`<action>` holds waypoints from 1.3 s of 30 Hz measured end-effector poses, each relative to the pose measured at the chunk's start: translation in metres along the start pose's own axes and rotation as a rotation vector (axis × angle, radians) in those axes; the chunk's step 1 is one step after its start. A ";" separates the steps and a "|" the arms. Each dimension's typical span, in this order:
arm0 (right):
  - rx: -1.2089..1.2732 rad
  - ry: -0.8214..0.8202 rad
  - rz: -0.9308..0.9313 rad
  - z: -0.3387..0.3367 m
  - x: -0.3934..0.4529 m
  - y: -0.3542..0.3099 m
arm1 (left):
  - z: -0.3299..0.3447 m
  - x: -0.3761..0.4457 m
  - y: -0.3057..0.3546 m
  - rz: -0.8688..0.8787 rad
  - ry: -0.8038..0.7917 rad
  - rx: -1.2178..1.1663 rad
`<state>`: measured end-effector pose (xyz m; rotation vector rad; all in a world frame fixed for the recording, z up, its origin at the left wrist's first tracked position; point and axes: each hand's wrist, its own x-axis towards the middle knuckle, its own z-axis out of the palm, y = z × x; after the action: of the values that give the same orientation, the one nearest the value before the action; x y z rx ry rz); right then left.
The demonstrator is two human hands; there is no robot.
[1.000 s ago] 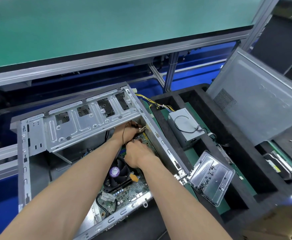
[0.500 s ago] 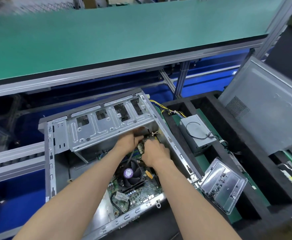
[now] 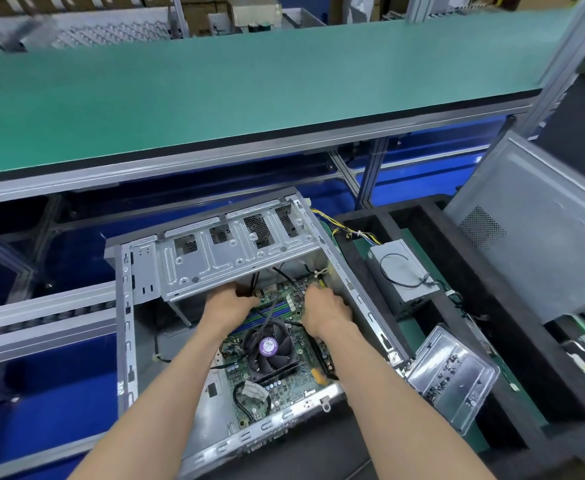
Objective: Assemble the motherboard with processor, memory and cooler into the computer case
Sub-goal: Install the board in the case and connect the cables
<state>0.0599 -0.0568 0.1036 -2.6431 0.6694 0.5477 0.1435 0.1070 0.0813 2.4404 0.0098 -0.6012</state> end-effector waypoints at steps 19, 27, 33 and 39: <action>0.296 -0.143 -0.025 -0.016 -0.015 -0.007 | -0.004 -0.005 -0.008 -0.036 0.209 -0.099; 0.378 0.000 -0.034 -0.017 -0.013 -0.007 | -0.014 -0.036 0.008 0.239 0.014 -0.146; 0.446 0.051 -0.032 -0.016 -0.008 -0.005 | -0.017 -0.041 0.009 0.465 0.035 0.019; 0.265 0.056 -0.041 -0.015 -0.011 -0.003 | -0.026 -0.054 0.008 0.650 0.038 -0.063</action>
<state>0.0563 -0.0567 0.1218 -2.4252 0.6538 0.3481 0.1072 0.1230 0.1269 2.2085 -0.7071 -0.2523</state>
